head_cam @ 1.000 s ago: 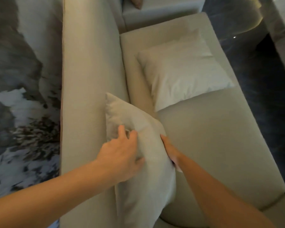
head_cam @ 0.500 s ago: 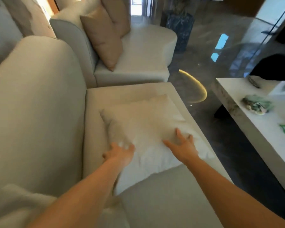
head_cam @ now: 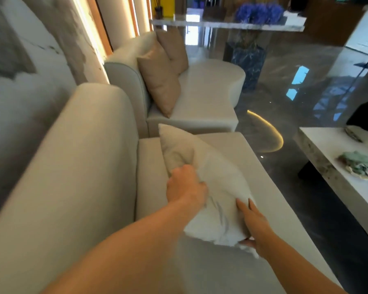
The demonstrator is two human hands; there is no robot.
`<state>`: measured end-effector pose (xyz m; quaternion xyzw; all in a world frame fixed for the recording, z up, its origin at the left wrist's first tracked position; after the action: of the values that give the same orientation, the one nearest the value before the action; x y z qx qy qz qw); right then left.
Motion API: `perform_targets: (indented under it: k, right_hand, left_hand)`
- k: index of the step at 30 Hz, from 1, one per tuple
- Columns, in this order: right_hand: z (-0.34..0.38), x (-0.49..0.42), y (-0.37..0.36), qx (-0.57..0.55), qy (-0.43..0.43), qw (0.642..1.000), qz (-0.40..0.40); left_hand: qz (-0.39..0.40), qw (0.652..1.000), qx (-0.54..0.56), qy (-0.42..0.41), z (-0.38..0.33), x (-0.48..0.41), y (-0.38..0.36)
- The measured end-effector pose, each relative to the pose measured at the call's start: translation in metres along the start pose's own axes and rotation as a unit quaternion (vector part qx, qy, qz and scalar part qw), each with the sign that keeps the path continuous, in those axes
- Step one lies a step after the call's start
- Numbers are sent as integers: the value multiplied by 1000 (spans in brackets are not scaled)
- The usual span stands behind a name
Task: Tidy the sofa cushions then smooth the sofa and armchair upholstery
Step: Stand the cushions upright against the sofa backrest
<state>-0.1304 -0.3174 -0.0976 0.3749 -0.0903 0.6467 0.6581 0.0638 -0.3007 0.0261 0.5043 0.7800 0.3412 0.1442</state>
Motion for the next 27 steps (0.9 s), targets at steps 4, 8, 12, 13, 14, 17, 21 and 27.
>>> perform_targets:
  k: [4,8,12,13,14,17,21,27]
  right_hand:
    - [40,51,-76,-77,-40,991,104]
    - [80,110,-143,-33,13,981,188]
    - [87,160,-141,27,55,978,200]
    - [83,172,-134,42,58,976,206]
    - [75,185,-125,64,64,973,214]
    - [26,224,-84,160,89,962,203]
    - [-97,286,-20,347,98,920,153]
    - [-241,386,22,465,111,850,222]
  left_hand:
    - [5,993,-120,-5,-15,-14,76]
    - [87,972,-214,51,44,-3,139]
    - [126,979,-158,-17,92,34,167]
    - [123,983,-136,-32,99,46,170]
    - [113,986,-117,-45,106,61,174]
    - [65,984,-149,-78,134,115,185]
    - [18,963,-262,-68,175,224,188]
    - [-48,961,-273,-7,206,397,171]
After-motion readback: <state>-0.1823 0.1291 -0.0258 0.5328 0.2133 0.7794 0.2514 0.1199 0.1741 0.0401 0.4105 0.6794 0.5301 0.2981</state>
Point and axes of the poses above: each hand's wrist, its own x-axis away from the middle knuckle, its own y-axis out of the back of the hand, z = x × y, the point moved 2 cm from there along -x, towards the middle knuckle, and after that the axes turned 11 degrees about x, right-handed, at the moved point
